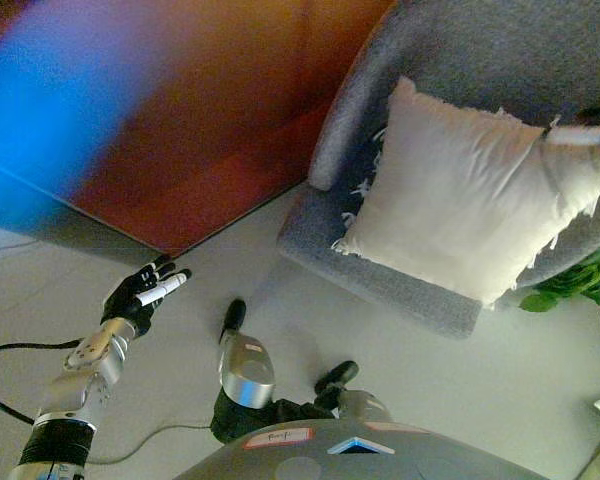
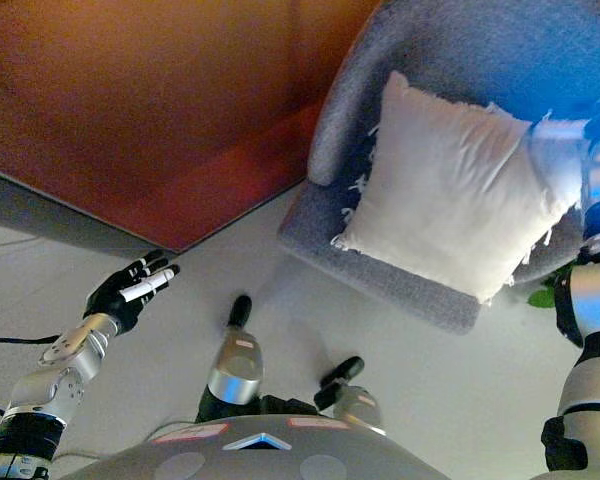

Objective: Pick up the pillow and put it on the sofa.

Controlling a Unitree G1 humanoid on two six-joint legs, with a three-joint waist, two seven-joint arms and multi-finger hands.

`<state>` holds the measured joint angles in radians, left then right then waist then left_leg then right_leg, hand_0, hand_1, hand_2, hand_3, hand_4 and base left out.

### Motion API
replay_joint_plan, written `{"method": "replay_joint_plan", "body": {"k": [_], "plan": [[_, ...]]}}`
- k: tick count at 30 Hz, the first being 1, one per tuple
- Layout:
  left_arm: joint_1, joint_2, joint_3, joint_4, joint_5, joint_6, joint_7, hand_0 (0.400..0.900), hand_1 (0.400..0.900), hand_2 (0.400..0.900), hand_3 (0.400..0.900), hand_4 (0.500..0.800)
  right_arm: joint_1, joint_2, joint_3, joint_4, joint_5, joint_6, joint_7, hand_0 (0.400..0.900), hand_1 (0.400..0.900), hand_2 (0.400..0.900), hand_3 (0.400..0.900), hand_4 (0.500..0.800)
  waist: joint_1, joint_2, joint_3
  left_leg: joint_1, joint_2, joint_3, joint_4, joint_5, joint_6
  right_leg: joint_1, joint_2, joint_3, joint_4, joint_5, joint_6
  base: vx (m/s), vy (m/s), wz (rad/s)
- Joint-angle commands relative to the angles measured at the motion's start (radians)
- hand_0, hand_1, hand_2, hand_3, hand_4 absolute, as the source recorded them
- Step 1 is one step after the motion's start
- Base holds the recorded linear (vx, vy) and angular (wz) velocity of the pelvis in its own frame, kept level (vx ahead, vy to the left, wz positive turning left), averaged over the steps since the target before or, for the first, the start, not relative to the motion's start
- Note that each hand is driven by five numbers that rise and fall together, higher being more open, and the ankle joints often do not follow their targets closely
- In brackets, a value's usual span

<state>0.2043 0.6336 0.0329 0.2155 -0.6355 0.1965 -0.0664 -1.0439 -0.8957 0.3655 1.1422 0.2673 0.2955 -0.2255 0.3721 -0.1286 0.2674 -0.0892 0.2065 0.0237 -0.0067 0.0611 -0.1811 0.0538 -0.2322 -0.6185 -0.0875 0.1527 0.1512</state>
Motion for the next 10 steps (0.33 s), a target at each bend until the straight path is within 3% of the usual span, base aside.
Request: {"method": "replay_joint_plan", "body": {"k": [1,4,7,10], "plan": [[-0.037,0.042,-0.040,-0.126,-0.004,-0.053,-0.008,0.900,0.900,0.900,0.900,0.800,-0.118,-0.176,0.021,-0.123,0.030,-0.116,-0.196,0.900,0.900,0.900,0.900,0.800,0.042,0.007,-0.044,0.062,-0.031,0.038,-0.050,-0.035,0.058,0.093,-0.018,0.017,0.027,-0.037,0.089,0.09,0.069,-0.16],[-0.013,0.030,-0.067,-0.117,0.047,-0.075,-0.022,0.900,0.900,0.900,0.900,0.800,-0.032,-0.142,-0.044,-0.232,0.063,-0.203,-0.225,0.900,0.900,0.900,0.900,0.800,0.020,0.004,-0.074,0.088,-0.033,0.055,-0.043,-0.047,0.066,0.108,-0.024,0.027,0.031,-0.040,0.088,0.11,0.139,-0.26],[0.008,0.011,-0.087,-0.104,0.069,-0.094,-0.030,0.900,0.900,0.900,0.900,0.800,0.123,-0.075,-0.137,-0.410,0.051,-0.289,-0.190,0.900,0.900,0.900,0.900,0.800,-0.013,0.003,-0.099,0.114,-0.039,0.069,-0.021,-0.069,0.079,0.113,-0.041,0.044,0.044,-0.040,0.086,0.02,0.168,-0.48],[0.024,-0.029,-0.110,-0.083,0.075,-0.130,-0.031,0.900,0.900,0.900,0.900,0.800,0.332,0.019,-0.228,-0.621,0.009,-0.363,-0.153,0.900,0.900,0.900,0.900,0.800,-0.063,0.018,-0.105,0.138,-0.044,0.118,0.012,-0.079,0.103,0.098,-0.069,0.054,0.073,-0.026,0.072,-0.07,0.184,-0.58]]}}
